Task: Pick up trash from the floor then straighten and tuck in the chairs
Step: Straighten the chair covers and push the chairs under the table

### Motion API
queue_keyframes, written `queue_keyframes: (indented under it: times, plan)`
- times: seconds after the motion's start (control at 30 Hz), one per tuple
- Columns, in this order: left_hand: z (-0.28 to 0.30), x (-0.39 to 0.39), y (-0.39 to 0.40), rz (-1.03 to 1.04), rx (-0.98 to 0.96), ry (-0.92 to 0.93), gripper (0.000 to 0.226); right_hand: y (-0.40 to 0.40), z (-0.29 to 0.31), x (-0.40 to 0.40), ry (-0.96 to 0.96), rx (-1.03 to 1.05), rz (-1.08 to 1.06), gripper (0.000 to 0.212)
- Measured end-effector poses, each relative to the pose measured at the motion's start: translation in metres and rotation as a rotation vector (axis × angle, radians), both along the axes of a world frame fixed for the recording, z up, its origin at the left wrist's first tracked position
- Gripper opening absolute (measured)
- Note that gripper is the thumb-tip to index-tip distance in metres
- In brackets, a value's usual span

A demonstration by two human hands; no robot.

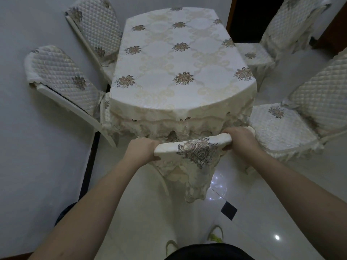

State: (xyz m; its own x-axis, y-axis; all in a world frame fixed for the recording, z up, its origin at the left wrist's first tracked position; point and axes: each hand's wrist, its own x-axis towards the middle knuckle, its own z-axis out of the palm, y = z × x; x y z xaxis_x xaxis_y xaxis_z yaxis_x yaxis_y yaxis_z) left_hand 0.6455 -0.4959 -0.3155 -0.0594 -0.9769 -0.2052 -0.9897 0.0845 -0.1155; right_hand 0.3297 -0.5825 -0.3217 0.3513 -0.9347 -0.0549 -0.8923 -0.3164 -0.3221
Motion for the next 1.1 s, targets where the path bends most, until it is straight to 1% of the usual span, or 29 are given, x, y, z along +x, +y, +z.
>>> queue_keyframes:
  times: [0.13,0.27,0.43,0.57,0.63,0.8,0.97,1.1]
  plan:
    - [-0.001,0.001,-0.002,-0.054,0.003,-0.014,0.040,0.001,-0.002,-0.003,-0.031,-0.005,0.008,0.031]
    - [-0.002,-0.001,0.000,-0.089,0.007,-0.019,0.039,0.002,-0.010,-0.007,-0.075,-0.007,0.001,0.033]
    - [-0.001,-0.003,-0.004,-0.152,0.037,-0.052,0.035,0.002,-0.019,-0.011,-0.079,-0.014,-0.011,0.034]
    - [-0.005,-0.004,-0.005,-0.198,0.025,-0.067,0.032,0.007,-0.027,-0.018,-0.085,-0.059,-0.016,0.035]
    - [-0.006,-0.003,-0.007,-0.187,0.030,-0.057,0.031,0.010,-0.030,-0.016,-0.096,-0.073,-0.019,0.035]
    - [-0.019,0.005,-0.005,-0.166,0.018,-0.038,0.025,0.009,-0.034,-0.006,-0.050,-0.065,-0.013,0.036]
    - [-0.023,0.005,-0.012,-0.147,-0.021,-0.020,0.022,-0.004,-0.037,-0.006,-0.041,-0.044,-0.014,0.039]
    - [-0.025,0.002,-0.015,-0.114,-0.014,-0.009,0.018,-0.015,-0.041,-0.006,-0.030,-0.053,-0.005,0.038]
